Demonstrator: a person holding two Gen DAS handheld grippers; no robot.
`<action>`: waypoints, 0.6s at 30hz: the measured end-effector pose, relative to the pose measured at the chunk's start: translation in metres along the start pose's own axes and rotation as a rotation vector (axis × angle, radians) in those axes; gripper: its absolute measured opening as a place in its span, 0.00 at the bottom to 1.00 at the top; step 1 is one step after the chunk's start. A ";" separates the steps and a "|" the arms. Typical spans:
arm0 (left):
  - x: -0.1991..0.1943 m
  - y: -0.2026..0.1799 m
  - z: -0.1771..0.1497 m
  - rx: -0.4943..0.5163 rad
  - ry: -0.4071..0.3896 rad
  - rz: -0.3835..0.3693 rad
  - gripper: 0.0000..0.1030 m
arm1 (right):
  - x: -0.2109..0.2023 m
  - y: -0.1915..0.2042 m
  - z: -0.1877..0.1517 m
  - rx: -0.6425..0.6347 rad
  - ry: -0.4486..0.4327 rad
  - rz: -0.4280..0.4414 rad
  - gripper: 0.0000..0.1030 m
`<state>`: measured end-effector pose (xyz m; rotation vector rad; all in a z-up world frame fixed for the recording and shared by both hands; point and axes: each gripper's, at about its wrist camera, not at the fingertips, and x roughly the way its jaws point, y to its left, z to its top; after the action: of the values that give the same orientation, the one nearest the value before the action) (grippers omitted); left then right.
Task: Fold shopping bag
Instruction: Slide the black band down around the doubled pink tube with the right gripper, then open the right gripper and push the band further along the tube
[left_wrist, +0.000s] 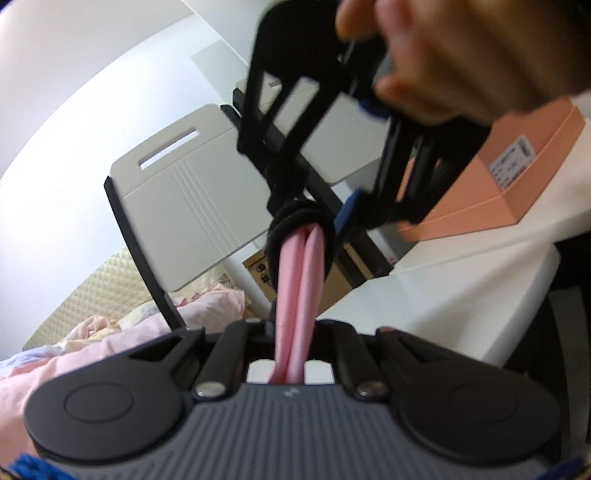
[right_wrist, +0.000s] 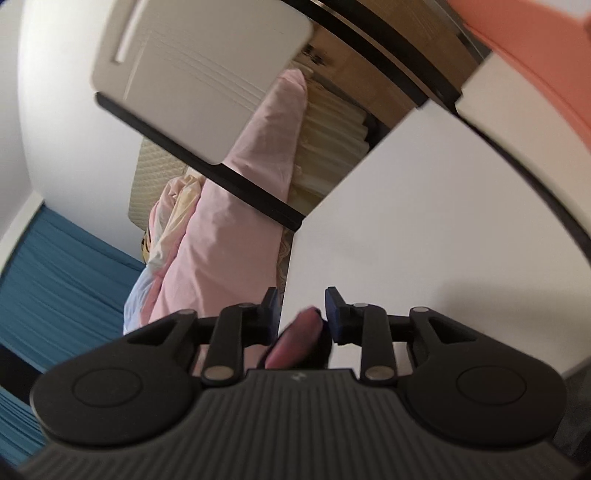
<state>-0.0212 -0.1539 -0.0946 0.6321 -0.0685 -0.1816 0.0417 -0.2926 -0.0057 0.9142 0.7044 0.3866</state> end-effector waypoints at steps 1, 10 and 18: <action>0.000 -0.001 0.000 0.010 0.003 0.009 0.08 | -0.002 0.003 -0.002 -0.016 -0.002 0.000 0.30; 0.005 -0.005 -0.003 0.059 0.046 0.068 0.10 | -0.013 0.006 -0.014 -0.051 -0.018 -0.029 0.44; 0.004 -0.008 -0.002 0.063 0.050 0.064 0.14 | -0.001 0.005 -0.032 -0.068 0.053 -0.029 0.31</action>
<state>-0.0181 -0.1598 -0.1003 0.6956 -0.0462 -0.1025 0.0188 -0.2716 -0.0141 0.8306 0.7482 0.4082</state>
